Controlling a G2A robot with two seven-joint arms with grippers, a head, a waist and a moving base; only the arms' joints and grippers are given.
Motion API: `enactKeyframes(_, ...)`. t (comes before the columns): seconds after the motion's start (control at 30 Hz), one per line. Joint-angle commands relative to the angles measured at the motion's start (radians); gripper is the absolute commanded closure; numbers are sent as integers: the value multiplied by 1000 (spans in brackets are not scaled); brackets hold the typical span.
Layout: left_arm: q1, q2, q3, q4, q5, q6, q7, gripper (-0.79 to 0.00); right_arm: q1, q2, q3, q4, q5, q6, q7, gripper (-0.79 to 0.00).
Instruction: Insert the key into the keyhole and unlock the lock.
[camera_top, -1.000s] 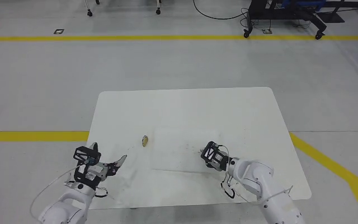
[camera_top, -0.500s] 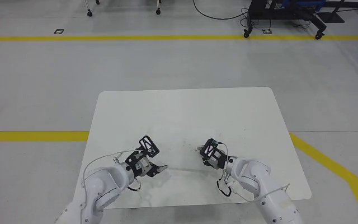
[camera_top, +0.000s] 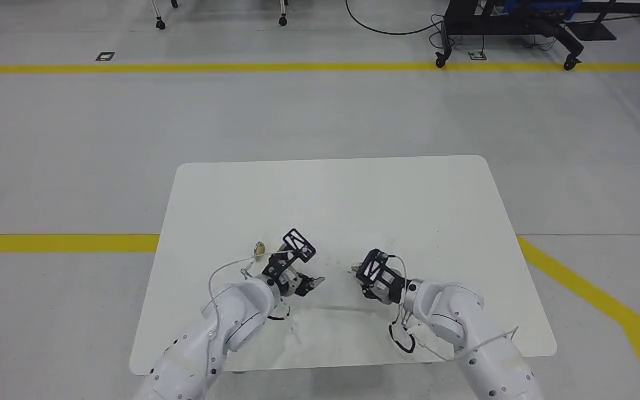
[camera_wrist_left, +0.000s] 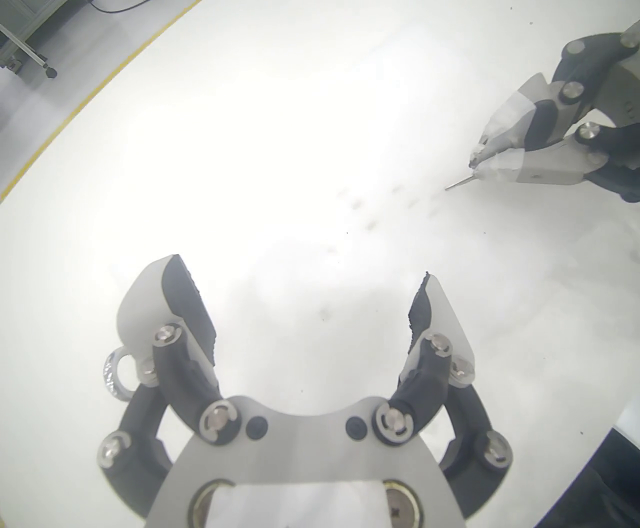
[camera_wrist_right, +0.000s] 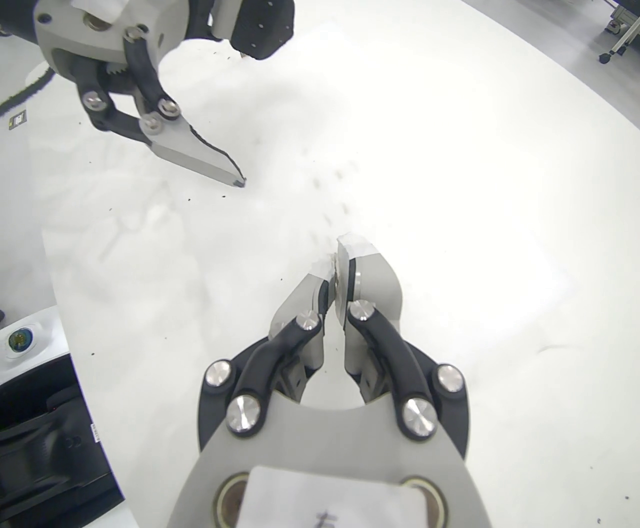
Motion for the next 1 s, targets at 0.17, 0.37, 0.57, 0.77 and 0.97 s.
enactKeyframes(0.17, -48, -28, 69, 91, 36, 40, 11, -785, -10, 7, 17, -17, 59, -52, 8, 0)
enactKeyframes(0.37, -69, -43, 88, 126, 43, 54, 26, -785, -59, 23, 103, -51, 187, -127, -29, 0)
enactKeyframes(0.57, -51, -39, 37, 72, -15, 51, 32, -785, -112, 37, 177, -89, 275, -156, -57, 0)
enactKeyframes(0.77, -51, -39, 37, 72, -15, 51, 32, -785, -112, 37, 177, -89, 275, -156, -57, 0)
enactKeyframes(0.97, 42, -20, -91, -1, -237, -55, 163, -785, -118, 36, 177, -72, 297, -130, -68, 0)
